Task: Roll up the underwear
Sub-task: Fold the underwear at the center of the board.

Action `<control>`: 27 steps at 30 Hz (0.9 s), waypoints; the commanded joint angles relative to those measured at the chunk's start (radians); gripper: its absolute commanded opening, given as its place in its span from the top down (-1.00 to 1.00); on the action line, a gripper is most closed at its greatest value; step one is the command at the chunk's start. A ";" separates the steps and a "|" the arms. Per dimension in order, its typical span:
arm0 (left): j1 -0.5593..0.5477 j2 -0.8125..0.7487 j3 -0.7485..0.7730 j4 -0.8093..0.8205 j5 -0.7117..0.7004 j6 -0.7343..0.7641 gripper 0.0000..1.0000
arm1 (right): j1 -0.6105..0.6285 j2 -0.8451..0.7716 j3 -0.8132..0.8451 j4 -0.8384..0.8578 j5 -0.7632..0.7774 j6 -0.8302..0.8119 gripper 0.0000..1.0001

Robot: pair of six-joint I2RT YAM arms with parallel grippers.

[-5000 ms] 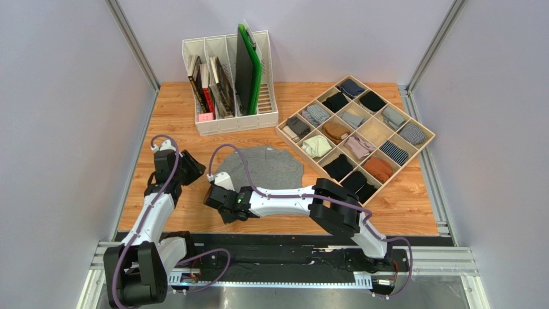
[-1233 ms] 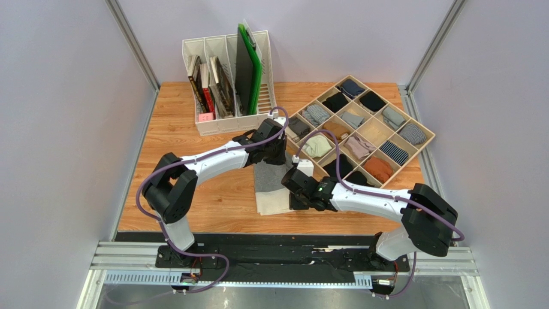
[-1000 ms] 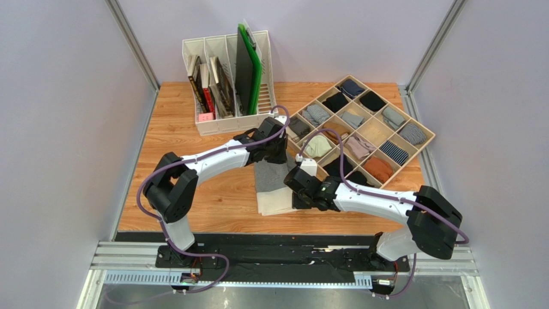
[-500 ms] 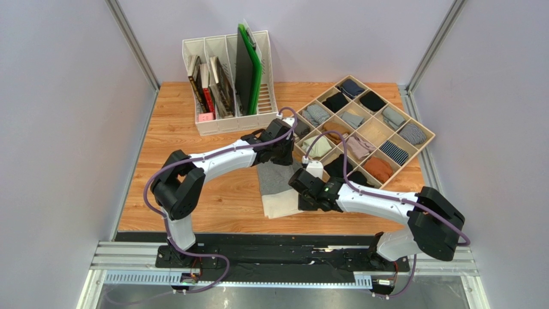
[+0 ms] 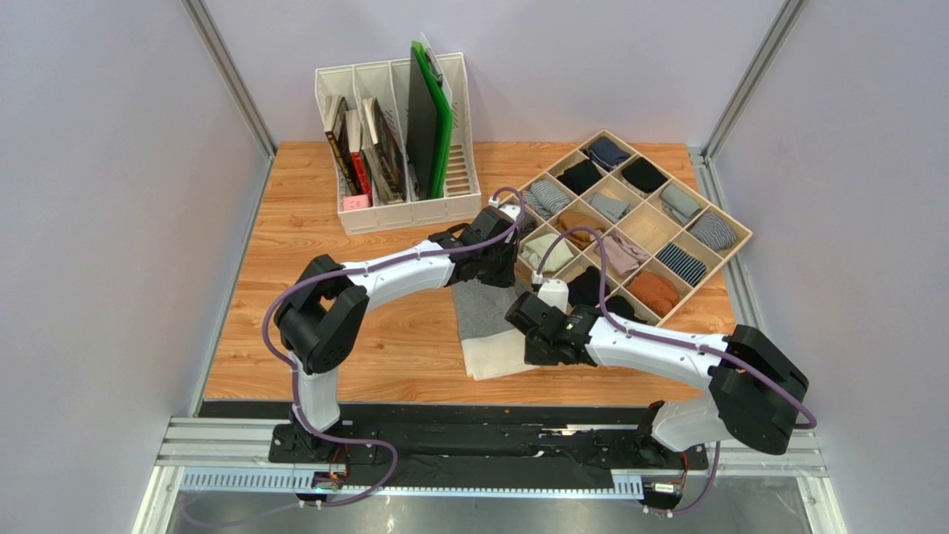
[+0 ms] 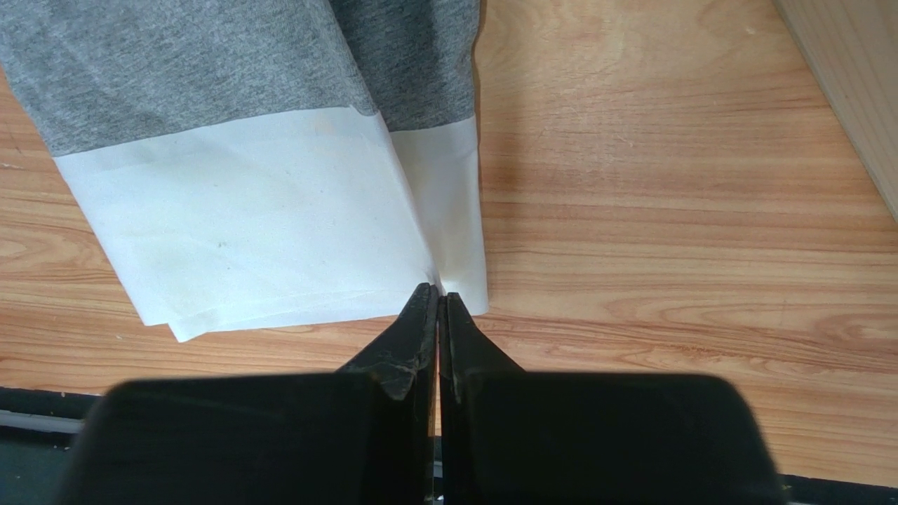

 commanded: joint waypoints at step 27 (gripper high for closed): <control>0.081 -0.148 0.035 0.002 0.013 0.047 -0.40 | -0.003 -0.157 0.033 -0.063 0.082 -0.033 0.16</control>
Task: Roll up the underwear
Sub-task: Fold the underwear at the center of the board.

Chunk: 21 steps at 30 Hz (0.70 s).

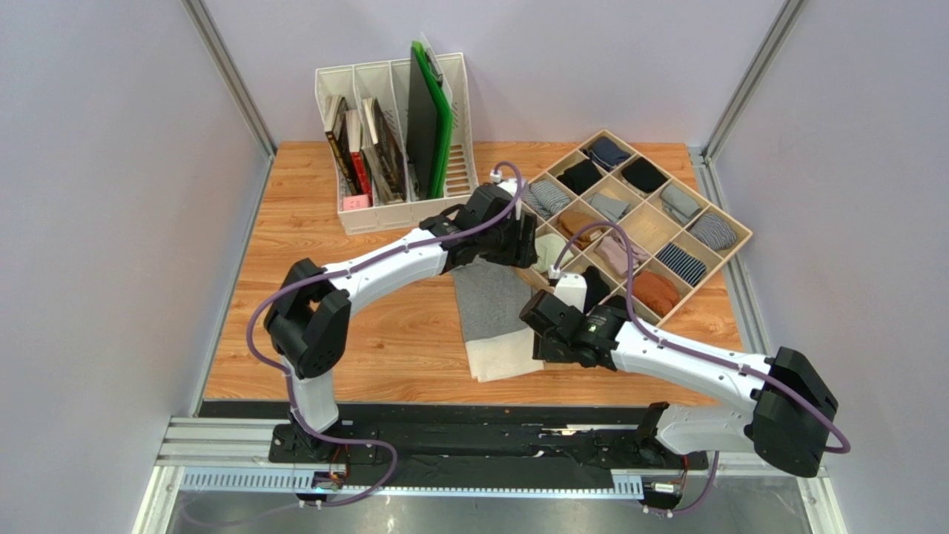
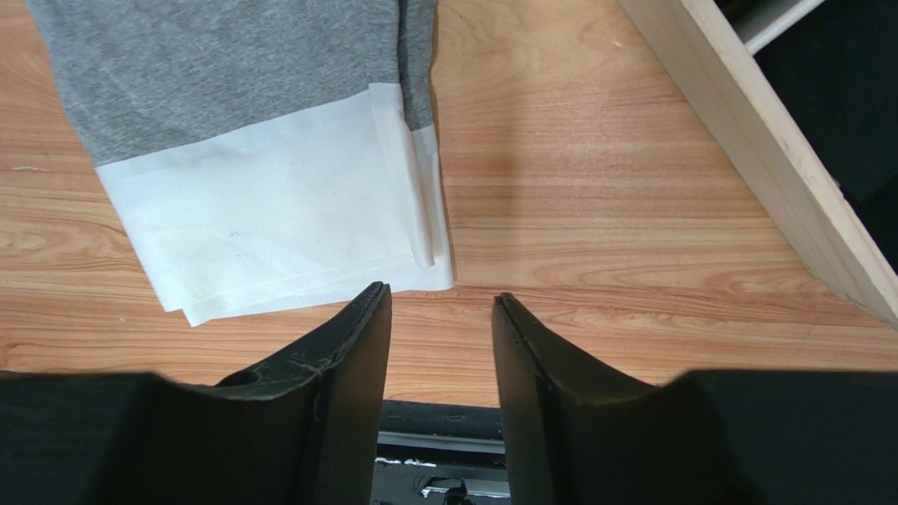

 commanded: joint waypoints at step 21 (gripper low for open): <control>0.333 -0.119 -0.337 0.214 0.068 0.044 -0.06 | 0.074 0.239 0.048 0.424 -0.237 -0.063 0.41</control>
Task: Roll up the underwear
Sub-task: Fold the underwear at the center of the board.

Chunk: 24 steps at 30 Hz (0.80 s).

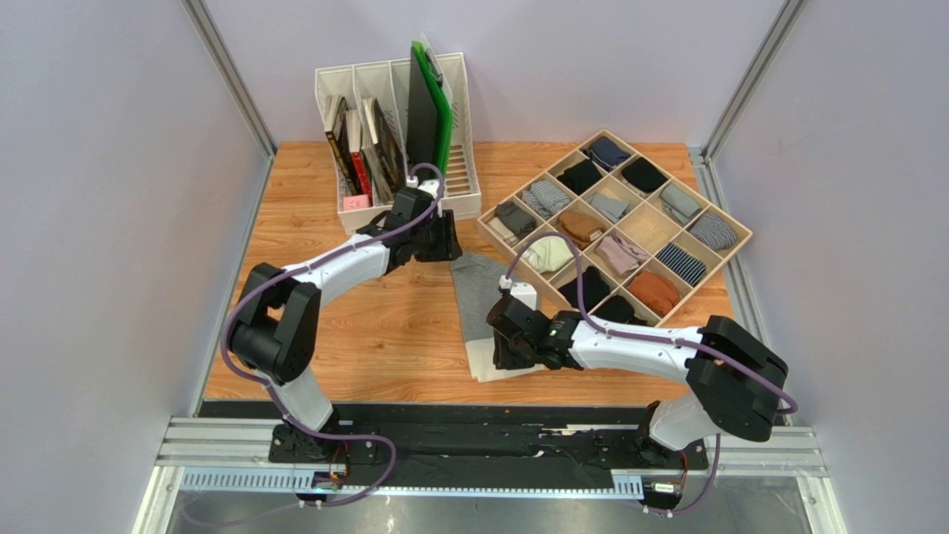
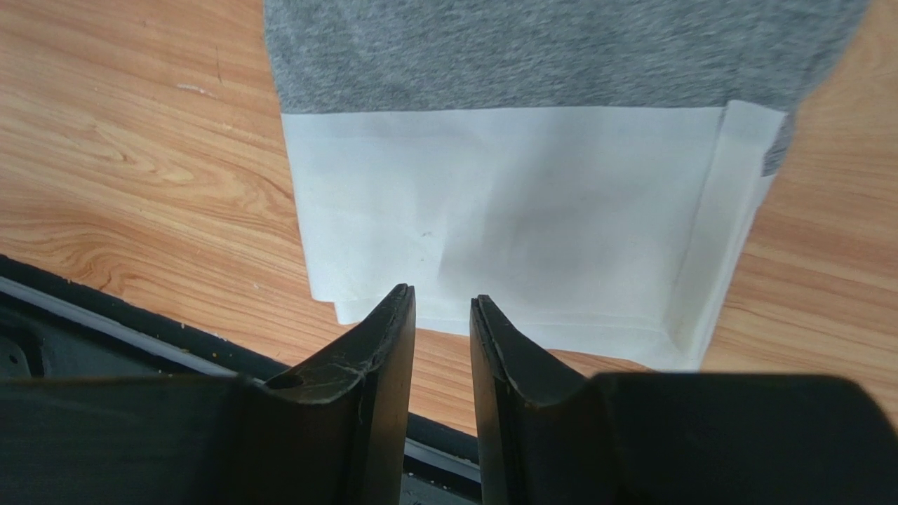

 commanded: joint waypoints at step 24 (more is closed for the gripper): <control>0.095 0.176 0.005 0.226 0.184 -0.046 0.07 | 0.169 0.256 0.315 -0.182 0.130 -0.012 0.21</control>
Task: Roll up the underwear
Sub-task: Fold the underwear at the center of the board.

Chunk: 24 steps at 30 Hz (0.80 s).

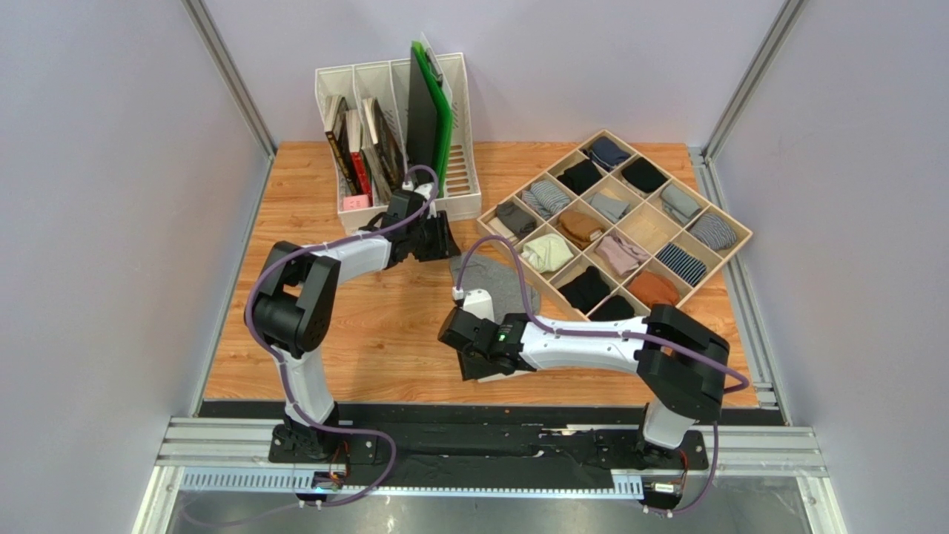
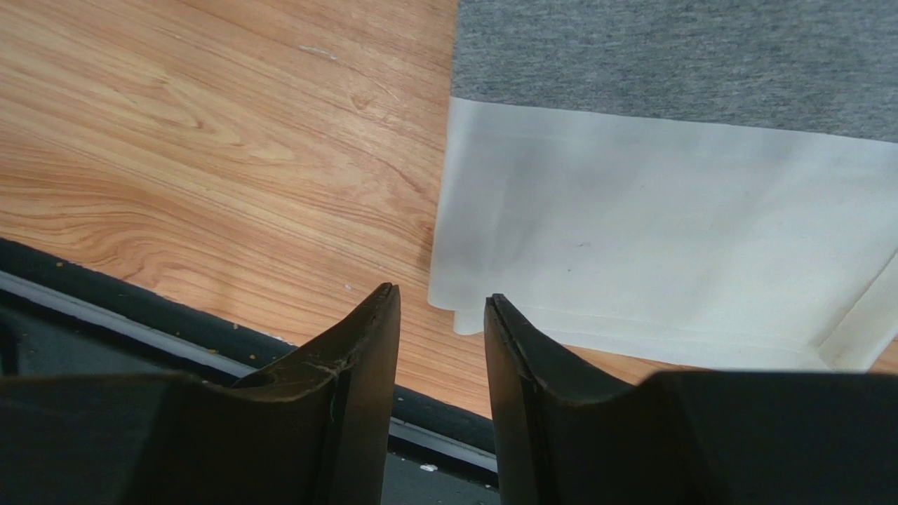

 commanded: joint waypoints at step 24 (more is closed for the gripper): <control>0.009 -0.029 -0.071 0.093 0.015 -0.014 0.15 | 0.025 0.115 0.064 -0.103 0.066 0.009 0.92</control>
